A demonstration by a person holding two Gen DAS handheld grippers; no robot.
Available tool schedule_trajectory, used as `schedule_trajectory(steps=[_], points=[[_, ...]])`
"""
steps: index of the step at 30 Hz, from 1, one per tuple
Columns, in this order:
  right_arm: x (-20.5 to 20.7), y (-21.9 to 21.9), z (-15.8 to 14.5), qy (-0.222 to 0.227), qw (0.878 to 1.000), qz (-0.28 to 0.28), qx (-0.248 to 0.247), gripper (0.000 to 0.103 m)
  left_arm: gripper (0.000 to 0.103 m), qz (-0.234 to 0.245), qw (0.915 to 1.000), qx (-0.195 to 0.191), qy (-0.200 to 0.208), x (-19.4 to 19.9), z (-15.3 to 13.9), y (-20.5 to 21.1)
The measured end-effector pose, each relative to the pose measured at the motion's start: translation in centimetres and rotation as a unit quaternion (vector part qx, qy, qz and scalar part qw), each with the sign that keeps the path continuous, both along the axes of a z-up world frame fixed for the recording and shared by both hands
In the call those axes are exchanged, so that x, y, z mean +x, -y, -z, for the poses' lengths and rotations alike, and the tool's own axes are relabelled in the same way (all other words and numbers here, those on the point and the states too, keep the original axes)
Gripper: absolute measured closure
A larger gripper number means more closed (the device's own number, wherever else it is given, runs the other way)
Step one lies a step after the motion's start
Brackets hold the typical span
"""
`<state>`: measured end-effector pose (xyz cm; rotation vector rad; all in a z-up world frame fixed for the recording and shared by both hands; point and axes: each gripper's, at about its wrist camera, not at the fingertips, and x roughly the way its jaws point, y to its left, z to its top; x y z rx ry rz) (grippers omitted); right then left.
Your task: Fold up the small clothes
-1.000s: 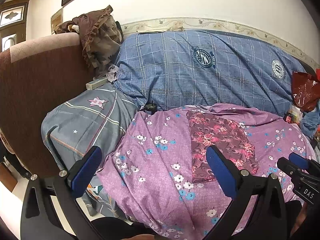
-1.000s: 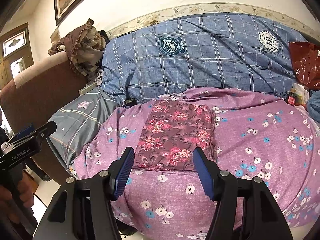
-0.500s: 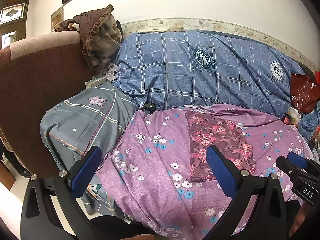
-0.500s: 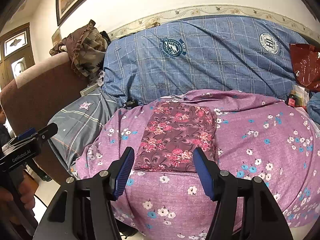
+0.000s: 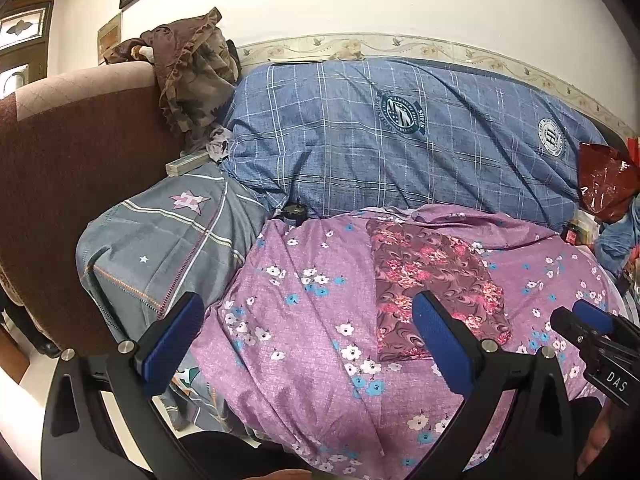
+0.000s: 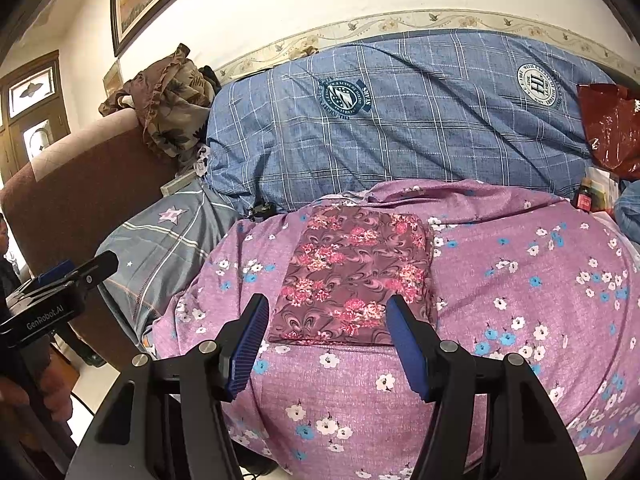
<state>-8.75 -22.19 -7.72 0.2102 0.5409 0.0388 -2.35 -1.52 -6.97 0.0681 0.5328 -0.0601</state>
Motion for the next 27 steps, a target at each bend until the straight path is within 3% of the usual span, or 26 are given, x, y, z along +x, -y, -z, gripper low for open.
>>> schedule_trajectory(steps=[27], points=[[4.5, 2.2, 1.4, -0.028, 1.000, -0.001, 0.005, 0.040, 0.000, 0.017, 0.9998, 0.002, -0.004, 4.5, 0.4, 1.9]])
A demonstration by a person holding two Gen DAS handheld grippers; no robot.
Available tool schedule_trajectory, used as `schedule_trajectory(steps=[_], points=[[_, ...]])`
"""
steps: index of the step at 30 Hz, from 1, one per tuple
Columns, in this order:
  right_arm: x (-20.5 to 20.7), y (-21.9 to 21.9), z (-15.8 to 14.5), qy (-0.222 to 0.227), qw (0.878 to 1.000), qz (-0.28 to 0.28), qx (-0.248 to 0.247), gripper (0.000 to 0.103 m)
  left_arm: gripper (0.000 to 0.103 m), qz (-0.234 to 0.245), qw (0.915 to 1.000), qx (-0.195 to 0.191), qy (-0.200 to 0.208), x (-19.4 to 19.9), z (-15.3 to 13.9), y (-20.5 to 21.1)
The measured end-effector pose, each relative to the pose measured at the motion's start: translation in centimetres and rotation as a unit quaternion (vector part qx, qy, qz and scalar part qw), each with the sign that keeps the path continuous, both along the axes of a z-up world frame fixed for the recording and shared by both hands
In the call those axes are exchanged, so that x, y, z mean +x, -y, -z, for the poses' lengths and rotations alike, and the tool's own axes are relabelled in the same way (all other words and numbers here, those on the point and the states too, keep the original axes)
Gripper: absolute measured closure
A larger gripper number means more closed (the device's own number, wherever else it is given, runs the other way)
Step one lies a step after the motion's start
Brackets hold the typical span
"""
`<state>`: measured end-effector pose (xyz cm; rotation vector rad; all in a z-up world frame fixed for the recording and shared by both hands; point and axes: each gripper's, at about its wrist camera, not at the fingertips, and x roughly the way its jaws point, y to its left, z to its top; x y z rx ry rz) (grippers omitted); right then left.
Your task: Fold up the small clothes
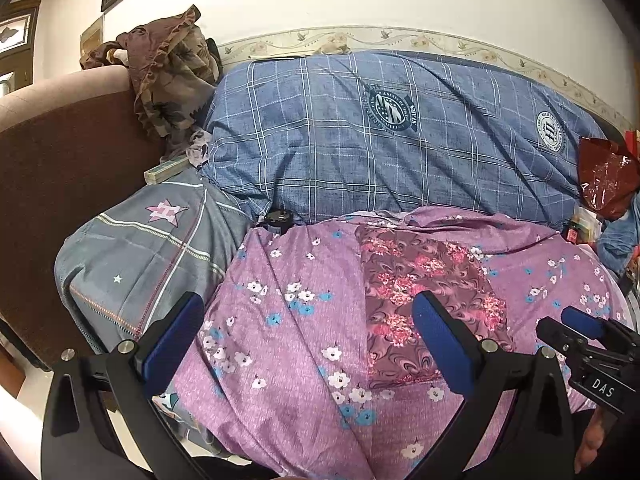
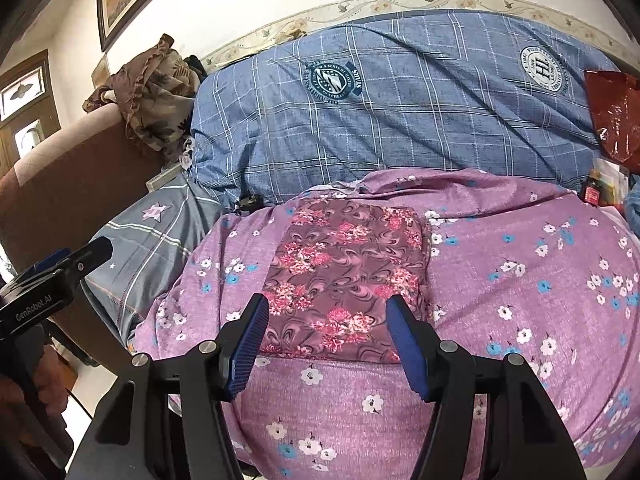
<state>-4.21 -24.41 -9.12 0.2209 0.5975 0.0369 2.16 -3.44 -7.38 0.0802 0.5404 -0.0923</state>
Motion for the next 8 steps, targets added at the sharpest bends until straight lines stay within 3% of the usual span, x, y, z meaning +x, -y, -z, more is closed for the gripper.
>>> schedule_trajectory(steps=[8], points=[[2.3, 0.4, 0.5, -0.012, 1.000, -0.012, 0.012, 0.040, 0.000, 0.018, 0.9991, -0.033, -0.019, 2.8, 0.9, 0.1]])
